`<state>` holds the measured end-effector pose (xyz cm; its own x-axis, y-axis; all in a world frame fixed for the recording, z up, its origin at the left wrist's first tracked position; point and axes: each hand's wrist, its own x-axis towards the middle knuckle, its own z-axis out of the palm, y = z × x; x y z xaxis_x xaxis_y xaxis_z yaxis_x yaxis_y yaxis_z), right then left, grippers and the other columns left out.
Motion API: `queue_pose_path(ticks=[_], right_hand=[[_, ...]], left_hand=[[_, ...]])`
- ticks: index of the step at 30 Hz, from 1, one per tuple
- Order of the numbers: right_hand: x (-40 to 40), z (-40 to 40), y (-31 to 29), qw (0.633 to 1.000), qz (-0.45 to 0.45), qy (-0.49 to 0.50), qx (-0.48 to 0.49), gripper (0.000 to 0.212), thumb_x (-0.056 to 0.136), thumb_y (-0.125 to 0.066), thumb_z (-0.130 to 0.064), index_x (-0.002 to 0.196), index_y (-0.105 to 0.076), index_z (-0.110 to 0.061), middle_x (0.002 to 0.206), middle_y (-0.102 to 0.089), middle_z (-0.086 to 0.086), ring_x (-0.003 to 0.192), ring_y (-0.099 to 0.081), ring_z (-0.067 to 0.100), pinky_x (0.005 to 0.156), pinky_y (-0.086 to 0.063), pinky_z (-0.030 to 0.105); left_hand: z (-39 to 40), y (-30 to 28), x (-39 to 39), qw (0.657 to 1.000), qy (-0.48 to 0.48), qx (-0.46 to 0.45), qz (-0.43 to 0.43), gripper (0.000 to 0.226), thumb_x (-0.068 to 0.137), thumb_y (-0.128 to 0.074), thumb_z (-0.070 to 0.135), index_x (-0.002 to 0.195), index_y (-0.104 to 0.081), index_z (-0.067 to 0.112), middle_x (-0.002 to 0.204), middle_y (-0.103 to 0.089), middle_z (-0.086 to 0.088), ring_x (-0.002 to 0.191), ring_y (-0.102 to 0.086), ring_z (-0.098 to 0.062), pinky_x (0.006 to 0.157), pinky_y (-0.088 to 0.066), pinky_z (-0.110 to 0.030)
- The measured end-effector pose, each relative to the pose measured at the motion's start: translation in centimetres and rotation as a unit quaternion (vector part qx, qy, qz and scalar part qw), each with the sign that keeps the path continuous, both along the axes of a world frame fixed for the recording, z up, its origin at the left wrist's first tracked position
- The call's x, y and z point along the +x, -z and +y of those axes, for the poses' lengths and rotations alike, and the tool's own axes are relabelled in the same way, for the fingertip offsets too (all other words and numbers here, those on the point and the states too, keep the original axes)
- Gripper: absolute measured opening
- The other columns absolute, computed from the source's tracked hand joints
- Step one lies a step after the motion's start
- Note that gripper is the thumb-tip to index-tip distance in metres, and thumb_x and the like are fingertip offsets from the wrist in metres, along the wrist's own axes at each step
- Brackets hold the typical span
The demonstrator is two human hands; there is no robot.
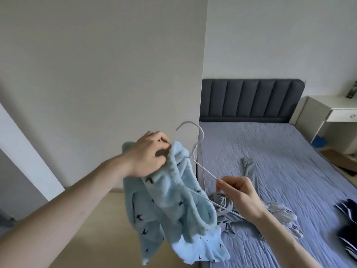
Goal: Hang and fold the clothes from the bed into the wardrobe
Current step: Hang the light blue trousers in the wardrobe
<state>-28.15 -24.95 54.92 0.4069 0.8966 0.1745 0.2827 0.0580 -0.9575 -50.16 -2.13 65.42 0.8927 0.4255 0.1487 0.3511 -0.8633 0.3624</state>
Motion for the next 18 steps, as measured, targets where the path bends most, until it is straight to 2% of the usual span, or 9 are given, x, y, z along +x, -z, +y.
queue_pose_path(ticks=[1, 2, 4, 6, 9, 11, 13, 16, 18], right_hand=[[0.0, 0.0, 0.1, 1.000, -0.002, -0.003, 0.006, 0.034, 0.100, -0.065, -0.031, 0.073, -0.072, -0.011, 0.059, -0.030, 0.006, 0.057, -0.021, 0.026, 0.053, -0.017, 0.030], [0.0, 0.1, 0.2, 1.000, -0.003, -0.005, 0.008, 0.034, 0.100, -0.065, -0.031, 0.073, -0.073, -0.011, 0.058, -0.030, 0.004, 0.056, -0.022, 0.023, 0.052, -0.018, 0.028], [-0.1, 0.0, 0.4, 1.000, 0.001, 0.000, 0.008, 0.035, 0.098, -0.067, -0.039, 0.078, -0.076, -0.011, 0.057, -0.031, 0.004, 0.054, -0.023, 0.021, 0.050, -0.019, 0.027], [0.5, -0.2, 0.3, 1.000, 0.027, 0.001, 0.010, 0.039, 0.096, -0.067, -0.047, 0.088, -0.080, -0.012, 0.055, -0.042, 0.004, 0.051, -0.033, 0.019, 0.049, -0.028, 0.023], [3.0, -0.4, 0.9, 0.991, 0.103, 0.080, 0.013, 0.042, 0.100, -0.054, -0.044, 0.098, -0.083, -0.014, 0.080, -0.074, 0.012, 0.068, -0.066, 0.020, 0.064, -0.050, 0.019], [4.7, -0.7, 2.8, 0.968, 0.169, 0.183, -0.014, 0.048, 0.107, -0.044, -0.039, 0.101, -0.081, -0.008, 0.095, -0.077, 0.015, 0.084, -0.068, 0.025, 0.075, -0.053, 0.027], [4.9, -1.0, 5.2, 0.952, 0.196, 0.224, -0.075, 0.050, 0.111, -0.038, -0.037, 0.103, -0.078, -0.008, 0.103, -0.077, 0.015, 0.087, -0.068, 0.027, 0.076, -0.053, 0.033], [2.3, -0.4, 7.8, 0.957, 0.149, 0.168, -0.181, 0.047, 0.107, -0.043, -0.050, 0.107, -0.076, -0.016, 0.107, -0.076, 0.011, 0.084, -0.071, 0.019, 0.076, -0.060, 0.040], [-0.2, 1.1, 8.5, 0.961, 0.106, 0.117, -0.228, 0.048, 0.099, -0.053, -0.061, 0.109, -0.071, -0.018, 0.109, -0.073, 0.016, 0.075, -0.069, 0.012, 0.066, -0.059, 0.033]], left_hand=[[-0.1, 0.4, 0.3, 0.995, 0.004, 0.093, 0.019, 0.035, 0.082, -0.041, 0.044, 0.101, -0.068, 0.033, 0.118, -0.052, 0.020, 0.114, -0.044, -0.008, 0.099, -0.032, -0.034], [-0.2, 0.7, 0.5, 0.993, 0.013, 0.116, 0.025, 0.032, 0.082, -0.040, 0.049, 0.099, -0.065, 0.039, 0.114, -0.054, 0.023, 0.112, -0.045, -0.007, 0.098, -0.030, -0.033], [0.0, 0.6, 0.6, 0.998, 0.013, 0.059, 0.015, 0.022, 0.086, -0.043, 0.052, 0.095, -0.062, 0.047, 0.095, -0.066, 0.023, 0.096, -0.058, -0.006, 0.091, -0.040, -0.033], [0.3, 0.6, 0.7, 0.999, -0.009, 0.036, -0.001, 0.022, 0.089, -0.048, 0.054, 0.103, -0.065, 0.051, 0.086, -0.070, 0.025, 0.081, -0.063, -0.002, 0.075, -0.051, -0.032], [0.7, 0.1, 0.7, 0.995, -0.038, 0.059, -0.066, 0.028, 0.085, -0.045, 0.058, 0.092, -0.067, 0.043, 0.073, -0.065, 0.031, 0.069, -0.061, 0.002, 0.058, -0.042, -0.028], [1.2, -0.5, 0.4, 0.989, -0.067, 0.057, -0.116, 0.026, 0.082, -0.045, 0.057, 0.082, -0.066, 0.043, 0.069, -0.064, 0.031, 0.064, -0.060, 0.001, 0.056, -0.040, -0.027], [1.9, -1.5, 0.0, 0.983, -0.079, 0.063, -0.153, 0.020, 0.082, -0.046, 0.056, 0.077, -0.065, 0.049, 0.066, -0.065, 0.026, 0.064, -0.062, -0.003, 0.058, -0.043, -0.028], [2.1, -3.1, -0.2, 0.977, -0.068, 0.078, -0.188, 0.020, 0.084, -0.045, 0.056, 0.072, -0.061, 0.058, 0.067, -0.065, 0.024, 0.064, -0.062, -0.004, 0.056, -0.042, -0.028], [1.9, -4.1, 0.2, 0.975, -0.061, 0.086, -0.196, 0.020, 0.085, -0.045, 0.056, 0.072, -0.059, 0.062, 0.069, -0.064, 0.028, 0.067, -0.061, -0.001, 0.054, -0.038, -0.025]])
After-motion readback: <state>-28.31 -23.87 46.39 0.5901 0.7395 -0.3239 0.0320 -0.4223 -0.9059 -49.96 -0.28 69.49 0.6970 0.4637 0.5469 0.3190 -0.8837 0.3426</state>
